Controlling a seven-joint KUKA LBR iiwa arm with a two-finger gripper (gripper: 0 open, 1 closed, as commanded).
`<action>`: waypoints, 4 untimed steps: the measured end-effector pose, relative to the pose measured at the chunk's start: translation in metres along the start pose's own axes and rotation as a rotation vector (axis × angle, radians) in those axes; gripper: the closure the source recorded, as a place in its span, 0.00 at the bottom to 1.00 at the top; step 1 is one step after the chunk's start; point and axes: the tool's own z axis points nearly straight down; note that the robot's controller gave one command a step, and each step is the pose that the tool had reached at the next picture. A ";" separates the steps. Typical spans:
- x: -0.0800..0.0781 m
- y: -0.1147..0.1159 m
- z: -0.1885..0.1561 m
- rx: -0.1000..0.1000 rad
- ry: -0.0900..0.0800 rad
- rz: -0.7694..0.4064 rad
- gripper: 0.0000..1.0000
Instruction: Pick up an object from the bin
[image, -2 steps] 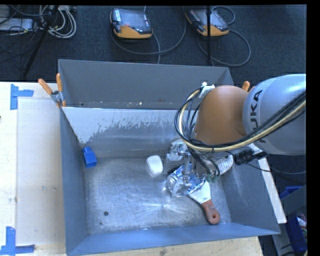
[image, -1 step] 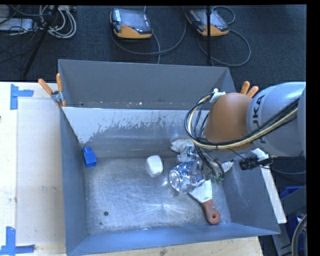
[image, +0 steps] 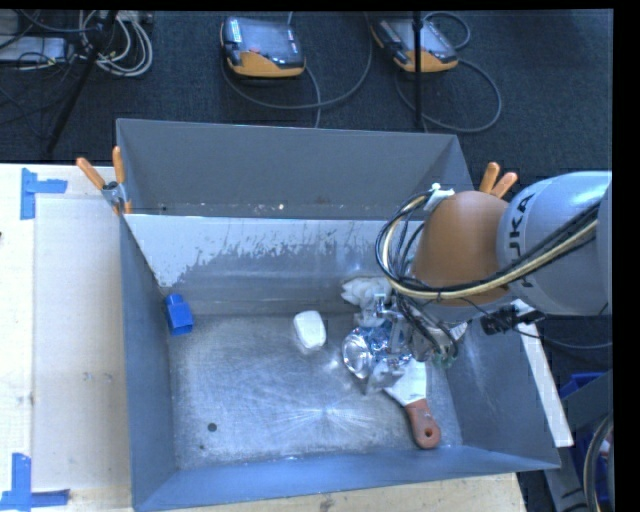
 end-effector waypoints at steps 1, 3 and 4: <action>0.000 0.002 0.000 0.002 -0.008 -0.040 0.00; -0.002 0.005 -0.003 0.000 -0.004 -0.040 1.00; -0.002 0.005 -0.003 0.000 -0.004 -0.039 1.00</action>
Offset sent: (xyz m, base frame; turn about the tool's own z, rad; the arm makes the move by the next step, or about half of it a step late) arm 0.0000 0.0000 0.0000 0.0000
